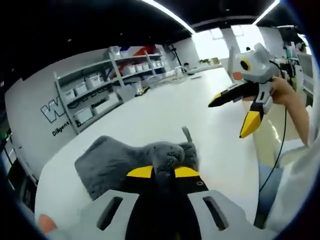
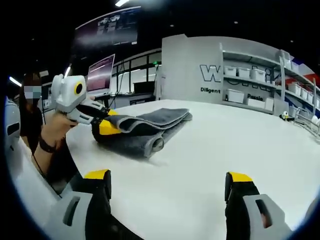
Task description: Open the folded towel by lifting each exposed corner and separating the folded layers until the towel lies flat within the target outline without major curled edges
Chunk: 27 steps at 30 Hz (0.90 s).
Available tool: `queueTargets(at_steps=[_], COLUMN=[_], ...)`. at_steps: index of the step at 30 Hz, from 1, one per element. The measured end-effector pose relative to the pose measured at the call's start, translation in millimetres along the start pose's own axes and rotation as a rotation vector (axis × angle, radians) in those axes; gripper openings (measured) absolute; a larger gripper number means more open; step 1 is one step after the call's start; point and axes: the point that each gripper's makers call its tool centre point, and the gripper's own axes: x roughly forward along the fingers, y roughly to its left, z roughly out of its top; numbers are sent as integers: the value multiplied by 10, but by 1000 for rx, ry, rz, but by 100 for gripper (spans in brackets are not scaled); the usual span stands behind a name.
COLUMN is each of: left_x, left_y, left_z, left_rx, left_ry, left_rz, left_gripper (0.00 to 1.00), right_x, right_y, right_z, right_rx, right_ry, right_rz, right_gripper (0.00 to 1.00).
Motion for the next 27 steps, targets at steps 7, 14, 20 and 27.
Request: queueTargets(at_steps=[7, 14, 20, 27], left_x=[-124, -291, -415, -527], left_y=[213, 502, 702, 851], left_z=[124, 192, 200, 185], left_rx=[-13, -36, -60, -78], left_ry=[-37, -65, -80, -85], left_rz=[43, 118, 179, 228], left_gripper=[11, 11, 11, 11], right_x=[-17, -27, -25, -27], right_y=[-13, -22, -21, -26], right_z=[-12, -24, -23, -31], right_rx=[0, -3, 0, 0], right_ry=[3, 10, 10, 14], right_rz=[-4, -4, -2, -2], right_gripper=[95, 95, 95, 95])
